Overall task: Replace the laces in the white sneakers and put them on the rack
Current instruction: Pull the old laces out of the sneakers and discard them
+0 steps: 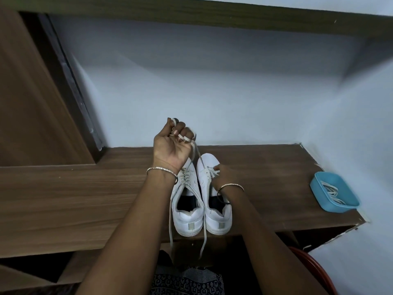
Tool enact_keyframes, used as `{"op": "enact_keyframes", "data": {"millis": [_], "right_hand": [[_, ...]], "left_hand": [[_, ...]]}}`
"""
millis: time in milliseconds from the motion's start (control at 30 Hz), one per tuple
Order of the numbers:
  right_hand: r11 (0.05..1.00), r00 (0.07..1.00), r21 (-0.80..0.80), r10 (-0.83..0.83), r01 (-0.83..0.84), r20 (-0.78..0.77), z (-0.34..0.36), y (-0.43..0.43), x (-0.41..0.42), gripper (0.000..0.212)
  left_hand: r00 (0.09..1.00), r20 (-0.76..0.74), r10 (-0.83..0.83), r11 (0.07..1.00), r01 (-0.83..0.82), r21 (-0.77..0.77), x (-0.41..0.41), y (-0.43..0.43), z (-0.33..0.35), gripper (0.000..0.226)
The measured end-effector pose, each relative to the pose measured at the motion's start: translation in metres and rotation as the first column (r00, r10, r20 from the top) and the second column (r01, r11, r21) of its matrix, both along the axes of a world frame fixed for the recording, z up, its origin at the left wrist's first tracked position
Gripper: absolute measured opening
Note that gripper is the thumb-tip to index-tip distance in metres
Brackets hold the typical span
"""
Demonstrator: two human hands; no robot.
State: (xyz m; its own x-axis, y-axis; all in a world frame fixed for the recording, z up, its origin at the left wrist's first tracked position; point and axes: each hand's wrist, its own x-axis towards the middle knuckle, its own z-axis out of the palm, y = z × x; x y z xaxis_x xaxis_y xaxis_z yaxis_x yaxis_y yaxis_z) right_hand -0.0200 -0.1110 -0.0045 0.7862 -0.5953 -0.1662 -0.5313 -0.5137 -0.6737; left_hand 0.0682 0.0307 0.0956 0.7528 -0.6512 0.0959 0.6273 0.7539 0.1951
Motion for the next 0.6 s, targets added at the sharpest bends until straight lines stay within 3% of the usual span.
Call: {"op": "enact_keyframes", "data": {"millis": [100,200,300,367,433,467,500,600], "right_hand": [[0.995,0.996,0.103,-0.015,0.006,0.09,0.006,0.002,-0.004,0.043],[0.983,0.961,0.113,0.114,-0.146,0.253,0.018,0.017,-0.005,0.053],[0.952,0.926,0.142,0.22,-0.273,0.308,0.03,0.038,-0.003,0.051],[0.857,0.892,0.362,0.214,-0.367,0.399,0.038,0.053,-0.004,0.028],[0.639,0.876,0.649,0.083,-0.413,0.476,0.051,0.068,-0.012,0.011],[0.527,0.877,0.74,0.022,-0.418,0.48,0.057,0.072,-0.018,0.012],[0.475,0.886,0.78,-0.005,-0.406,0.464,0.061,0.073,-0.024,0.02],[0.47,0.867,0.783,-0.071,-0.407,0.493,0.068,0.062,-0.039,0.03]], "left_hand": [[0.997,-0.003,-0.073,0.988,0.072,-0.139,0.0,0.005,0.022,0.033],[0.998,0.02,-0.061,0.995,0.063,-0.082,-0.002,0.002,0.037,0.036],[0.999,0.011,-0.033,0.999,0.034,-0.03,-0.007,-0.002,0.041,0.038],[1.0,-0.009,-0.021,0.999,0.02,-0.032,-0.008,-0.001,0.04,0.041],[1.0,-0.026,0.002,0.999,-0.003,-0.034,-0.008,0.004,0.041,0.045],[1.0,-0.027,0.017,0.999,-0.017,-0.031,-0.007,0.008,0.042,0.046],[0.999,-0.024,0.034,0.999,-0.035,-0.018,-0.004,0.012,0.044,0.046],[0.996,0.031,0.083,0.993,-0.085,0.087,0.003,0.027,0.047,0.045]]}}
